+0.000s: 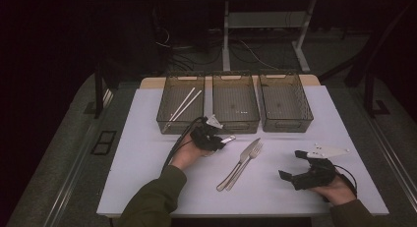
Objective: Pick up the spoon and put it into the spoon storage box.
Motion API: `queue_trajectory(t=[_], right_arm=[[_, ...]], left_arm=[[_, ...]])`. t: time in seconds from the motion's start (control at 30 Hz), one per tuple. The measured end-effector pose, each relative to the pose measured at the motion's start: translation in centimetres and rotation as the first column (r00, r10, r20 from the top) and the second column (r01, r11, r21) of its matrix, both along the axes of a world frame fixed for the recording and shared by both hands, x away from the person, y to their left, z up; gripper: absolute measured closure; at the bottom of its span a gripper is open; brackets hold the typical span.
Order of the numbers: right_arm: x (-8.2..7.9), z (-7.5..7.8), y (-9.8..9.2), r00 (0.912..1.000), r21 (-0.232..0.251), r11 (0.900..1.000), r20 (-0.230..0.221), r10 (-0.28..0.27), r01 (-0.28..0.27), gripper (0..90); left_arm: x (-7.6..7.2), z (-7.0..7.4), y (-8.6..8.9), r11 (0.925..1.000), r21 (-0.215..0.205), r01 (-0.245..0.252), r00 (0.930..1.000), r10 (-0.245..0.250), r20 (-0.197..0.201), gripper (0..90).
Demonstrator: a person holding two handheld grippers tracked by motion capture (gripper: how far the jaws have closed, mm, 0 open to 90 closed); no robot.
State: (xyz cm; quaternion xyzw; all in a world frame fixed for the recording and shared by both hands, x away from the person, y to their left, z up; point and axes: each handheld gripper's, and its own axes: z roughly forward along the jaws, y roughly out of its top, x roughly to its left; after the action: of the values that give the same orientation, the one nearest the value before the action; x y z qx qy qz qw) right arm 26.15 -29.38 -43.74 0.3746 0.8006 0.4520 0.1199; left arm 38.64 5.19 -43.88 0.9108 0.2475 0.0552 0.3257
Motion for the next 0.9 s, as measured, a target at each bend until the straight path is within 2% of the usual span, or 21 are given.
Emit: queue_trajectory(t=[0.13, 0.4, 0.9], right_arm=[[-0.01, 0.03, 0.04, 1.0, 0.001, 1.0, 0.001, 0.0, 0.0, 0.5], [-0.02, 0.03, -0.02, 1.0, 0.002, 1.0, 0.002, 0.001, -0.001, 0.5], [-0.04, 0.06, -0.02, 1.0, 0.003, 1.0, 0.0, 0.0, 0.0, 0.5]], left_arm=[[-0.15, 0.15, -0.25, 0.9997, 0.024, 0.01, 0.9999, -0.011, 0.008, 70.9], [-0.41, 0.29, -0.61, 0.9989, 0.044, 0.018, 0.9997, -0.019, 0.017, 71.5], [-0.61, 0.46, -0.88, 0.9989, 0.043, 0.02, 0.9998, -0.02, 0.001, 73.4]])
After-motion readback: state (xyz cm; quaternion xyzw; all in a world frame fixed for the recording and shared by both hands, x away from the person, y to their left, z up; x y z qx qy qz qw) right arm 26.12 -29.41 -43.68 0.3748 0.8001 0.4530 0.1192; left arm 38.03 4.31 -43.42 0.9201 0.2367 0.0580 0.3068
